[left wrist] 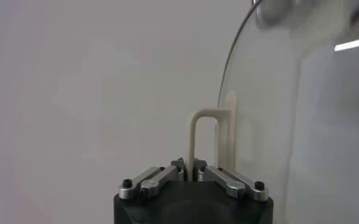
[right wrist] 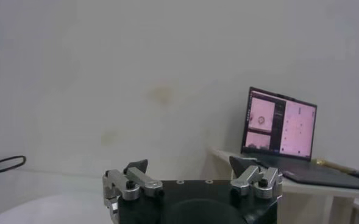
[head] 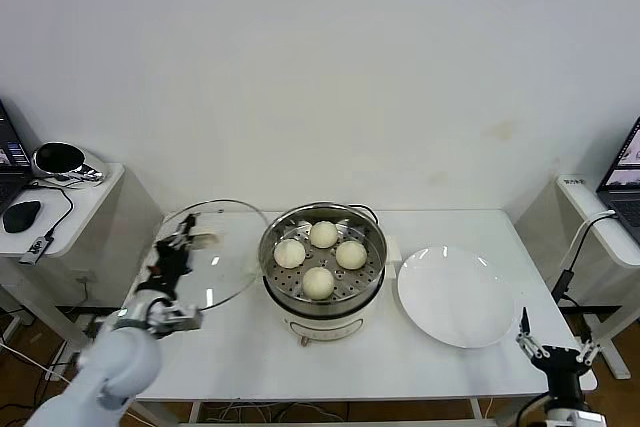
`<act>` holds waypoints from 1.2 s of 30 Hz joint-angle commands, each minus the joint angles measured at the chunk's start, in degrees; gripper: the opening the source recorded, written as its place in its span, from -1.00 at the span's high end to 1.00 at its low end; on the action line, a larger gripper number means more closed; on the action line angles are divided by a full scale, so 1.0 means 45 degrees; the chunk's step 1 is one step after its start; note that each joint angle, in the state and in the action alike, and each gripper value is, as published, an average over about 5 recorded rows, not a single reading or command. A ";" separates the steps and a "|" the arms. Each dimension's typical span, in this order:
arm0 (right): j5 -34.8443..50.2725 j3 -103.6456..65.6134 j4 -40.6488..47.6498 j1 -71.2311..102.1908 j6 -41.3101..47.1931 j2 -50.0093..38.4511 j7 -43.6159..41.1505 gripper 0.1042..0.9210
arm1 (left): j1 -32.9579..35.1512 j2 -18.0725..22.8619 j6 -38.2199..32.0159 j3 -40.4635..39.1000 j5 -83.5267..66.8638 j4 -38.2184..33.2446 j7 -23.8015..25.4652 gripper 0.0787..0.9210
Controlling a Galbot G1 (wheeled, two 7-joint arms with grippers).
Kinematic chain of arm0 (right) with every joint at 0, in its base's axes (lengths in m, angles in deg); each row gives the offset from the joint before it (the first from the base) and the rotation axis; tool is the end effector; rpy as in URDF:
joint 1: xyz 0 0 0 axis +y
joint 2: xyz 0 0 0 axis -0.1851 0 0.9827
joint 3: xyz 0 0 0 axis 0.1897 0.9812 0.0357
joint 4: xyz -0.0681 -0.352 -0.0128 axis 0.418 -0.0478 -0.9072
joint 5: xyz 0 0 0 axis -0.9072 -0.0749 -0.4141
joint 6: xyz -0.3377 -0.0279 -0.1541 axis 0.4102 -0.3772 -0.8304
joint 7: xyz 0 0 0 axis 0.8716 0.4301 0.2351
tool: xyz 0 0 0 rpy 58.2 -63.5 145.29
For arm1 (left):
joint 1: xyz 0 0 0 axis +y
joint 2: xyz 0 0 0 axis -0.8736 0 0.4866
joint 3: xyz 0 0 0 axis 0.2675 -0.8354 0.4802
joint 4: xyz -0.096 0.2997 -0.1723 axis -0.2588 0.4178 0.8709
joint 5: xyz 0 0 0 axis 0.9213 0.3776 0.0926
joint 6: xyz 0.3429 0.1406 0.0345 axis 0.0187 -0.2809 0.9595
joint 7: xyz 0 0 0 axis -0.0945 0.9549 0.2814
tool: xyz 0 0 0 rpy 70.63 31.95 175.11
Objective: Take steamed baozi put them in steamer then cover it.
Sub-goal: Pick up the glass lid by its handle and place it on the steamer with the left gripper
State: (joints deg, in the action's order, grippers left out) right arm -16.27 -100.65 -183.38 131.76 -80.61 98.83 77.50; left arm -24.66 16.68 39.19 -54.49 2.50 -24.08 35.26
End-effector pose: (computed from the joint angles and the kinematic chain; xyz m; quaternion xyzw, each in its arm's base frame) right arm 0.1529 -0.1587 -0.3661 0.1444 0.9839 -0.1039 0.0149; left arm 0.3153 0.0749 -0.2435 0.0228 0.7493 0.6615 0.0196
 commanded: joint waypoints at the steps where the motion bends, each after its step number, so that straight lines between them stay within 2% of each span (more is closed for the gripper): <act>1: -0.0952 0.0508 0.0301 -0.0351 -0.0007 0.0239 0.0119 -0.76 | -0.3932 0.1811 0.3184 -0.4735 0.1706 -0.0081 0.1734 0.83; 6: -0.1257 0.0760 0.0508 -0.0545 0.0003 0.0365 0.0154 -0.76 | -0.4611 0.2645 0.3643 -0.5610 0.2676 0.0372 0.2608 0.83; 10: -0.1342 0.0894 0.0580 -0.0615 0.0017 0.0414 0.0165 -0.76 | -0.4750 0.3270 0.3625 -0.6030 0.3371 0.0858 0.2872 0.83; 24: -0.1287 0.0858 0.0549 -0.0493 -0.0017 0.0342 0.0180 -0.76 | -0.4782 0.4481 0.3312 -0.6577 0.4425 0.1986 0.2678 0.83; 36: -0.1256 0.0843 0.0588 -0.0394 -0.0087 0.0264 0.0160 -0.76 | -0.4613 0.4935 0.3087 -0.6456 0.4962 0.2694 0.2465 0.83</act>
State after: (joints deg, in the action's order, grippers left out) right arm -21.77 -96.94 -180.84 129.95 -80.93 100.17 78.23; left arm -44.77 36.74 52.77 -82.62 22.44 -14.44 46.09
